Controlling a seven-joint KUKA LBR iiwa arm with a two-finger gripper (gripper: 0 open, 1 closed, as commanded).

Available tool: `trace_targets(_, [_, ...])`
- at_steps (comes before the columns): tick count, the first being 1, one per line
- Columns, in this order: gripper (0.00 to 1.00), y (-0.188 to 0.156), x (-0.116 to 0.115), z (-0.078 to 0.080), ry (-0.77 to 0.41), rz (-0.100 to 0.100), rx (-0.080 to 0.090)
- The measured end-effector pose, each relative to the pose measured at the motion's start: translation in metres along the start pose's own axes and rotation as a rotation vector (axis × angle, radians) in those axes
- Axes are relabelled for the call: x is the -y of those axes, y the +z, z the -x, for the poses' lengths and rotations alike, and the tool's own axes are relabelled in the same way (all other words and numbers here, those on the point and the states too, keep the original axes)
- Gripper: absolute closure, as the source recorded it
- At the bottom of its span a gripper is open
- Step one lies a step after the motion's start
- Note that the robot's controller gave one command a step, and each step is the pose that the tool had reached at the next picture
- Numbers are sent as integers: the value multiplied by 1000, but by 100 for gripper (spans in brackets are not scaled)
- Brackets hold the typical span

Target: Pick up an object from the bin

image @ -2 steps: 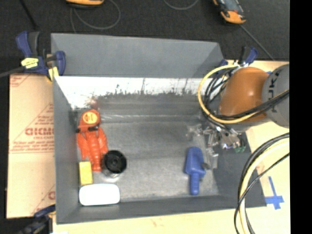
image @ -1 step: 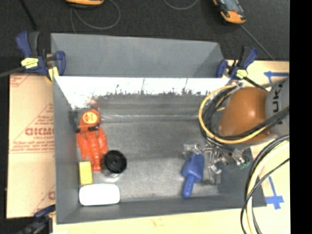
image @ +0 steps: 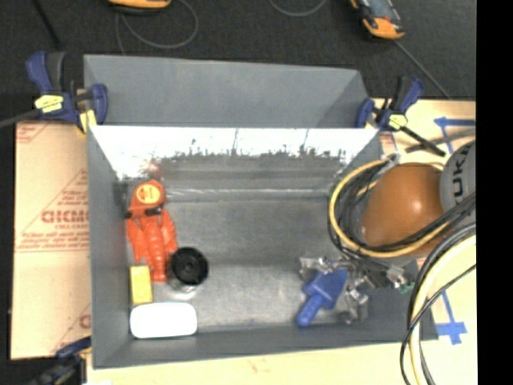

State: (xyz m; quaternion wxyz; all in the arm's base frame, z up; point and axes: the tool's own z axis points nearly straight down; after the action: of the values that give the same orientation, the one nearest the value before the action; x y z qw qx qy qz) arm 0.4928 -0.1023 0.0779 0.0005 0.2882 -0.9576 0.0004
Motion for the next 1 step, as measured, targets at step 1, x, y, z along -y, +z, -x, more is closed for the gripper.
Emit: trace_targets(1, [100,8,-3,41,-233,-1,3])
